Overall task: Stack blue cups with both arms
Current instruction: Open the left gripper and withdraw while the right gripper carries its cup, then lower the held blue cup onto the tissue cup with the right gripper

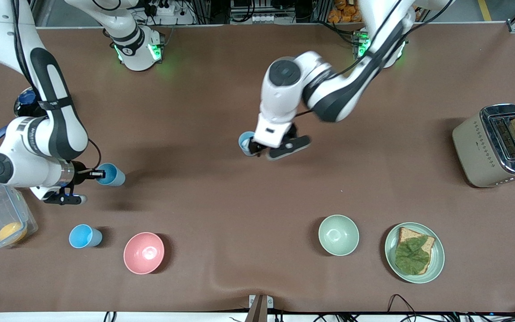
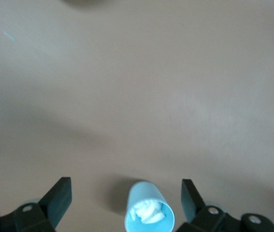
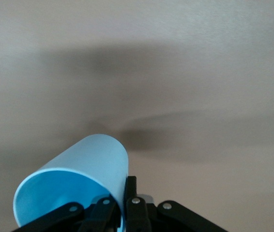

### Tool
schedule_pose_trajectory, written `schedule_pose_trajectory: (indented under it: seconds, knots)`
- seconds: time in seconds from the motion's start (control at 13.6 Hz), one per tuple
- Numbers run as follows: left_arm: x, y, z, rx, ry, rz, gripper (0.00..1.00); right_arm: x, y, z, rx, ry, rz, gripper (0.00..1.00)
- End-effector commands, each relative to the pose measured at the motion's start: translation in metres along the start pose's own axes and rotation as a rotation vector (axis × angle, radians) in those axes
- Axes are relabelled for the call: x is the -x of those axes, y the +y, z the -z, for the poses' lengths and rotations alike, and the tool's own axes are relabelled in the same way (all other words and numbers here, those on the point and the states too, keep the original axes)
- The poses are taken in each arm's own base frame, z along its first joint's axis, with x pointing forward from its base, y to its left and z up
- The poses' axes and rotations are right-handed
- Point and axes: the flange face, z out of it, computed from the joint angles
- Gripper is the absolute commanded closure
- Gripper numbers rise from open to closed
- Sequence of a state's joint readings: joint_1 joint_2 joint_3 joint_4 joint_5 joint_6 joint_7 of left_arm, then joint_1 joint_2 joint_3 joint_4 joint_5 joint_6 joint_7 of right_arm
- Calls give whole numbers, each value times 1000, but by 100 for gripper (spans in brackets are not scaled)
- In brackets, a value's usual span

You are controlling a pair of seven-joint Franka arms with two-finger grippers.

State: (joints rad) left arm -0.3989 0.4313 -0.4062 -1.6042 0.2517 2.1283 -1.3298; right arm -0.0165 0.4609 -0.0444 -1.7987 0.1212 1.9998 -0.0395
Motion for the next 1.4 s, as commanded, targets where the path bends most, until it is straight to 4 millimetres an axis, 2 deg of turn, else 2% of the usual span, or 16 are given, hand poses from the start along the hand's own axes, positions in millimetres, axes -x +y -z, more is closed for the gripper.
schedule_pose_trajectory:
  seconds: [0.0, 0.15, 0.29, 0.37, 0.51, 0.66, 0.81, 0.88, 0.96, 1.03, 1.18, 1.32]
  knots:
    - [-41, -39, 51, -36, 67, -6, 0, 0, -50, 16, -9, -17, -72, 100]
    - [-81, -77, 85, -101, 66, -148, 0, 3, -104, 33, -18, -26, -163, 100]
    - [-125, -122, 117, -110, 34, -234, 0, 10, -155, 43, -37, -25, -233, 100]
    - [-149, -147, 128, -111, 13, -252, 0, 16, -180, 45, -56, -32, -263, 100]
    - [-179, -187, 148, -118, 1, -282, 0, 39, -236, 52, -92, -47, -304, 100]
    - [-196, -219, 166, -134, -22, -266, 0, 77, -300, 71, -103, -32, -323, 100]
    - [-217, -245, 188, -82, -42, -259, 0, 111, -351, 84, -114, -22, -361, 100]
    - [-220, -252, 196, -76, -44, -311, 0, 127, -371, 91, -121, -17, -364, 100]
    - [-225, -267, 203, -82, -39, -349, 0, 138, -387, 89, -122, -19, -372, 100]
    - [-226, -275, 205, -95, -57, -379, 0, 148, -400, 86, -114, -13, -382, 100]
    - [-233, -294, 211, -107, -72, -401, 0, 168, -434, 63, -69, 61, -394, 100]
    - [-234, -295, 215, -104, -69, -407, 0, 178, -450, 36, -26, 87, -419, 100]
